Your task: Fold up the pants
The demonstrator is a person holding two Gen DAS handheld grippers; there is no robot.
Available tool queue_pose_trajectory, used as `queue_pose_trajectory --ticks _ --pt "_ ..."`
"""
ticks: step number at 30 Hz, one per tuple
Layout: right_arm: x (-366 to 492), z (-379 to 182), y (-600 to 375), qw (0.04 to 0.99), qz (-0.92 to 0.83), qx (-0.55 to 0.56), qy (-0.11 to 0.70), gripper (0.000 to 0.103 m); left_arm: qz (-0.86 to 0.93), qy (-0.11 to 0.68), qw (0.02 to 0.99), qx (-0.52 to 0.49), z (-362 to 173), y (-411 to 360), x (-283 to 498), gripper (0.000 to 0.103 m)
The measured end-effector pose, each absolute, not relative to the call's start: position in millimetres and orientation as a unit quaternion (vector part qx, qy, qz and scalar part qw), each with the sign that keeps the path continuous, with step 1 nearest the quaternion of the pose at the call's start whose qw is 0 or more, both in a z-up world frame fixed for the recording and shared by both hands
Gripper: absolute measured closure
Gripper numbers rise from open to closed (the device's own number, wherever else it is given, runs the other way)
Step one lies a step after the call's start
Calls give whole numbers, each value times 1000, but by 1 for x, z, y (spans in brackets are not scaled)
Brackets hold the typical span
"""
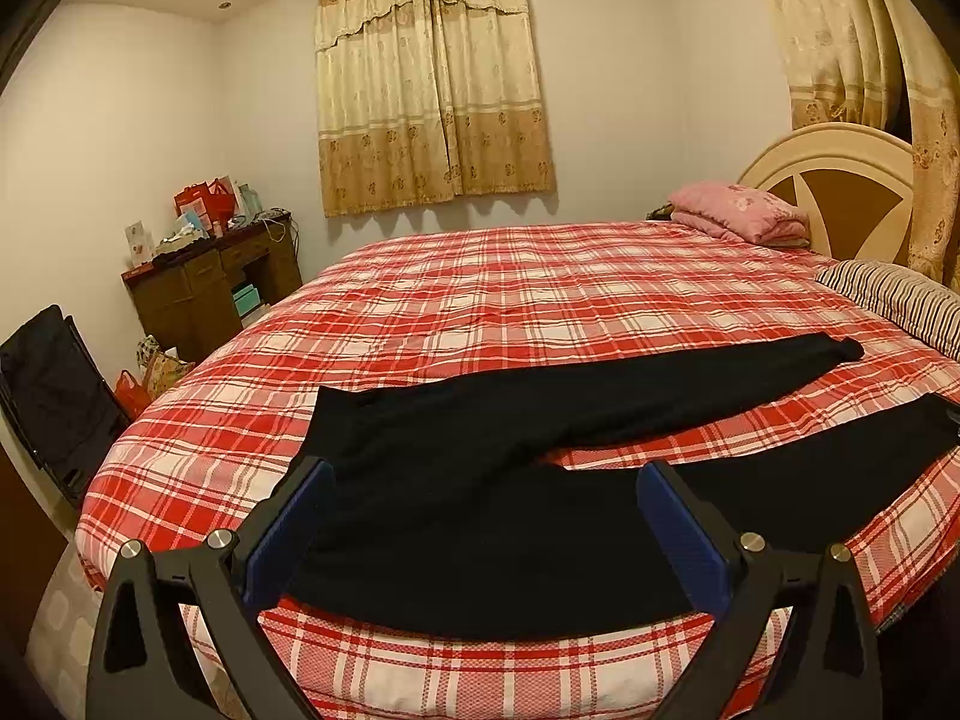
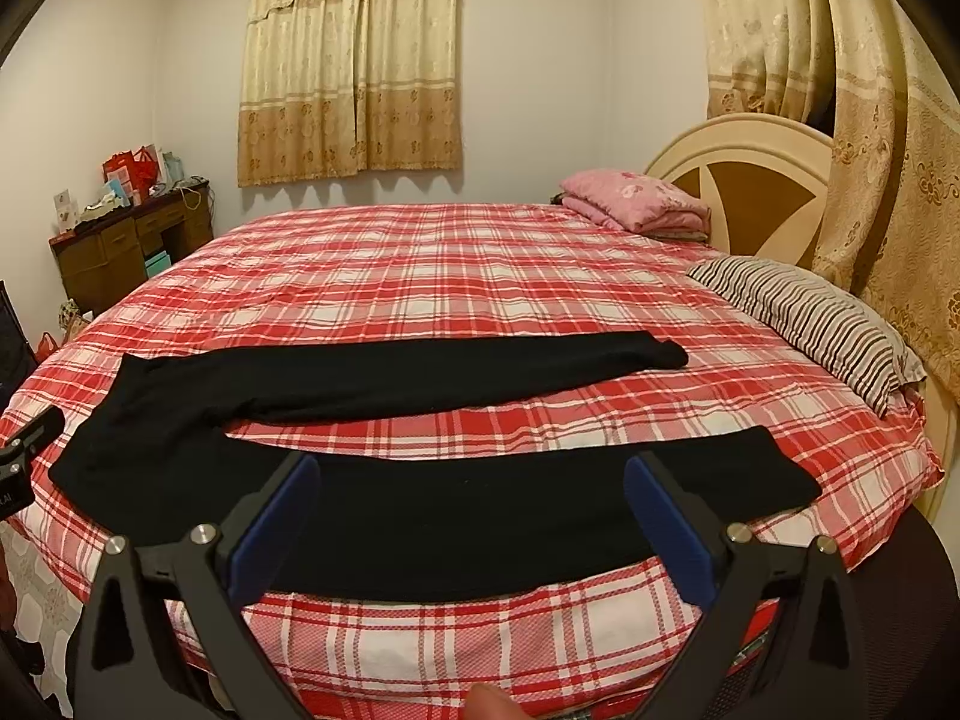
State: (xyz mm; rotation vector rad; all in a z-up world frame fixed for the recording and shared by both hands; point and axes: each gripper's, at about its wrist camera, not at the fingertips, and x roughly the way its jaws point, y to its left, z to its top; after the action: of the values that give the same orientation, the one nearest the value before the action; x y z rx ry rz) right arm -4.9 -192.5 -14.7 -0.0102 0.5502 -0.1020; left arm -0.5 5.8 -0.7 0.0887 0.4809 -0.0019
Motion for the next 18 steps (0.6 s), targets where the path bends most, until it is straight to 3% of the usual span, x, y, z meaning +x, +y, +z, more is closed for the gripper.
queue_pose_trajectory --ticks 18 --pt "-4 -16 -190 961 -51 -7 273 0 1 236 971 39 -1 10 0 1"
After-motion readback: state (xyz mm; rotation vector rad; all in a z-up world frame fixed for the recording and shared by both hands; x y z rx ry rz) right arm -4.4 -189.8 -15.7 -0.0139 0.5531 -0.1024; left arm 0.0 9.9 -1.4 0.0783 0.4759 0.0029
